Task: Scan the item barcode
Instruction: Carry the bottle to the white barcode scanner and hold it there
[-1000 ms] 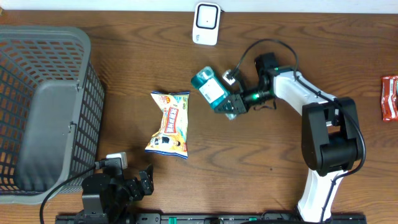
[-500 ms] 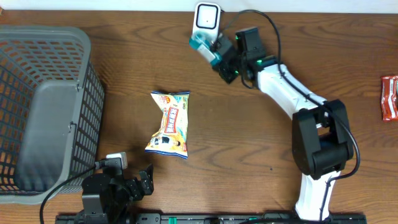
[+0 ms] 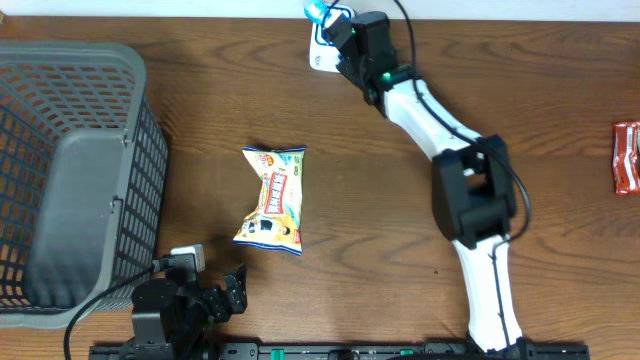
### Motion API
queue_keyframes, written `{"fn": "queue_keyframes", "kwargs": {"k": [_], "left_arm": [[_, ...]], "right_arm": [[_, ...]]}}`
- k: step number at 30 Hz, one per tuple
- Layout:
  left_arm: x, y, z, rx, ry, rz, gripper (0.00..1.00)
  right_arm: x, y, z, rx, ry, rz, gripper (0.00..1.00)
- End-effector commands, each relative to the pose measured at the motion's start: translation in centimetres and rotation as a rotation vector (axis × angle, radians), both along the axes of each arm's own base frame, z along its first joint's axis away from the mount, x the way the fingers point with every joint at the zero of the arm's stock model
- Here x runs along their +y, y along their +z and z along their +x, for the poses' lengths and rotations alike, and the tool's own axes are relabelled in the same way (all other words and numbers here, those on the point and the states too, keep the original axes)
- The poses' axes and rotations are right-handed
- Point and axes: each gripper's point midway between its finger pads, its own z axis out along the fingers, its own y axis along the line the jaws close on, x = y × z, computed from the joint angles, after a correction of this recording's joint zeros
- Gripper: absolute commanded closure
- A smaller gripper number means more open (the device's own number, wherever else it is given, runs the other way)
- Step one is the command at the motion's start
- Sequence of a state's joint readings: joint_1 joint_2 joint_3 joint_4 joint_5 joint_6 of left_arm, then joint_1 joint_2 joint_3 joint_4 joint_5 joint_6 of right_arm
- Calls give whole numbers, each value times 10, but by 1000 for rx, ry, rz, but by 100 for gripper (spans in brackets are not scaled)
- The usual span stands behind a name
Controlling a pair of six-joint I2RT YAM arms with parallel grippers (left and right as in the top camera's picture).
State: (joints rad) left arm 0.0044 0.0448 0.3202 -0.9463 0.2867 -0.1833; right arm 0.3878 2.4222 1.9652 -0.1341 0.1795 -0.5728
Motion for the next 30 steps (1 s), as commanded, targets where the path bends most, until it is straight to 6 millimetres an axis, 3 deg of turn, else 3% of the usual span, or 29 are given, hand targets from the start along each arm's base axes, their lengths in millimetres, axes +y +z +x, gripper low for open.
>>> {"fn": "queue_keyframes", "kwargs": {"k": [1, 12, 16, 20, 25, 28, 30], "left_arm": [[-2, -1, -2, 7, -14, -2, 2], [-2, -1, -2, 7, -14, -2, 2], [-2, -1, -2, 7, -14, -2, 2], [-2, -1, -2, 7, -14, -2, 2], [-2, -1, -2, 7, -14, -2, 2], [-2, -1, -2, 7, -14, -2, 2], [-2, -1, -2, 7, -14, -2, 2]], "right_arm": [[-10, 26, 27, -120, -67, -128, 85], [1, 33, 25, -137, -61, -112, 84], [6, 53, 22, -154, -77, -56, 85], [-1, 85, 10, -139, -88, -48, 86], [-35, 114, -15, -51, -131, -81, 87], [-72, 127, -29, 7, -182, -107, 89], [-108, 135, -35, 42, -256, -92, 89]]}}
